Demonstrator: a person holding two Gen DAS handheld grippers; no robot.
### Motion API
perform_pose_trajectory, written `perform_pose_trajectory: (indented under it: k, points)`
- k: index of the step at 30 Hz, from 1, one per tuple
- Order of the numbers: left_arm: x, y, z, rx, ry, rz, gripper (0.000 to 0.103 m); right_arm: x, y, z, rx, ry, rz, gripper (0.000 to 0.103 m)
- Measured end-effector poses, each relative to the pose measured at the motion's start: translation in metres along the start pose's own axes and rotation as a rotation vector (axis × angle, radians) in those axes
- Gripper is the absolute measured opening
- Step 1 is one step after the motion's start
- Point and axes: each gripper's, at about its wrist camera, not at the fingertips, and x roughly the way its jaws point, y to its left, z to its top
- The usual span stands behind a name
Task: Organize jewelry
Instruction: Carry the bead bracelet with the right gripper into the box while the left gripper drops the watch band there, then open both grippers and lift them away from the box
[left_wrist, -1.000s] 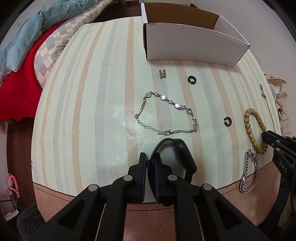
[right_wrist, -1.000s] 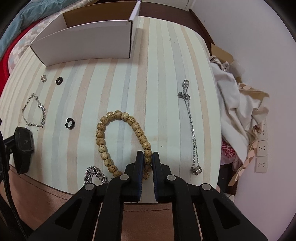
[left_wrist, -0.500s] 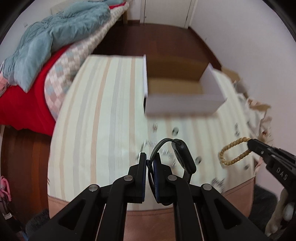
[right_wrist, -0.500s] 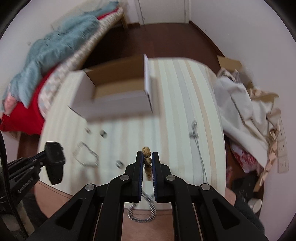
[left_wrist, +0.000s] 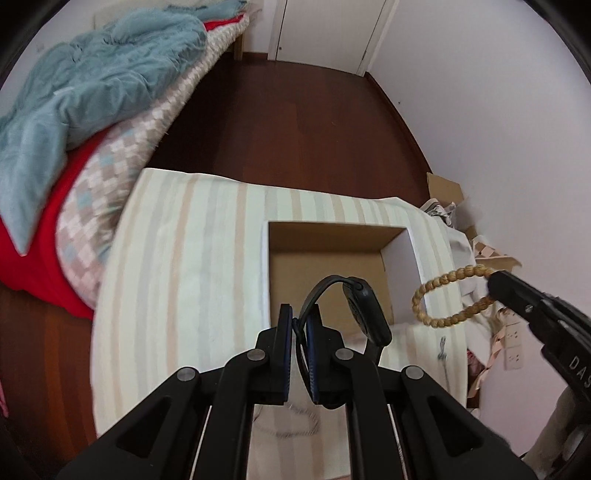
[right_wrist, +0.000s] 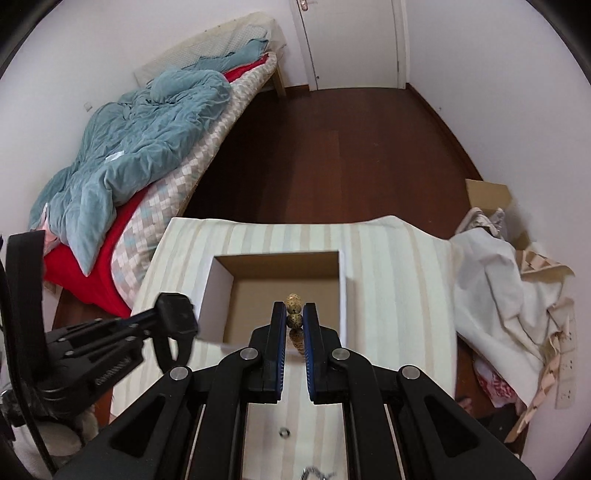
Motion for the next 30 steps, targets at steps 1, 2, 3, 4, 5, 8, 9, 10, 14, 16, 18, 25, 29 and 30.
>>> perform_pose_trajectory:
  k: [1, 2, 3, 4, 5, 8, 9, 10, 14, 16, 18, 25, 29, 30]
  points:
    - [0.009, 0.002, 0.007, -0.003, 0.014, -0.007, 0.005, 0.007, -0.001, 0.005, 0.003, 0.006, 0.005, 0.009]
    - [0.016, 0.001, 0.011, -0.006, 0.023, -0.012, 0.005, 0.016, 0.000, 0.011, 0.001, 0.019, 0.005, 0.009]
    - [0.022, 0.001, 0.014, -0.012, 0.032, -0.017, 0.005, 0.023, -0.001, 0.013, 0.002, 0.028, 0.001, 0.009]
    - [0.028, 0.002, 0.018, -0.017, 0.043, -0.023, 0.005, 0.033, -0.001, 0.017, 0.003, 0.038, 0.001, 0.009]
    - [0.036, 0.002, 0.022, -0.019, 0.057, -0.035, 0.007, 0.042, -0.002, 0.020, 0.001, 0.052, 0.000, 0.009]
    - [0.050, 0.003, 0.031, -0.038, 0.081, -0.058, 0.012, 0.066, -0.006, 0.024, 0.006, 0.087, 0.012, 0.009]
    - [0.053, 0.004, 0.033, -0.045, 0.089, -0.066, 0.013, 0.074, -0.009, 0.024, 0.020, 0.106, 0.027, 0.009]
    - [0.057, 0.005, 0.035, -0.053, 0.099, -0.066, 0.017, 0.080, -0.012, 0.025, 0.033, 0.126, 0.046, 0.010]
    - [0.058, 0.008, 0.041, -0.073, 0.092, -0.073, 0.031, 0.100, -0.023, 0.023, 0.082, 0.210, 0.101, 0.016]
    - [0.055, 0.008, 0.044, -0.058, 0.073, -0.039, 0.060, 0.100, -0.025, 0.021, 0.085, 0.207, 0.080, 0.041]
    - [0.048, 0.010, 0.044, -0.058, 0.041, -0.005, 0.079, 0.097, -0.026, 0.019, 0.084, 0.200, 0.066, 0.060]
    - [0.027, 0.015, 0.030, -0.003, -0.067, 0.167, 0.102, 0.082, -0.008, 0.002, -0.070, 0.148, -0.187, 0.095]
    - [0.027, 0.021, 0.017, 0.007, -0.085, 0.218, 0.102, 0.091, -0.009, -0.012, -0.086, 0.172, -0.224, 0.103]
    - [0.027, 0.023, 0.013, 0.007, -0.088, 0.225, 0.102, 0.092, -0.010, -0.014, -0.086, 0.173, -0.227, 0.103]
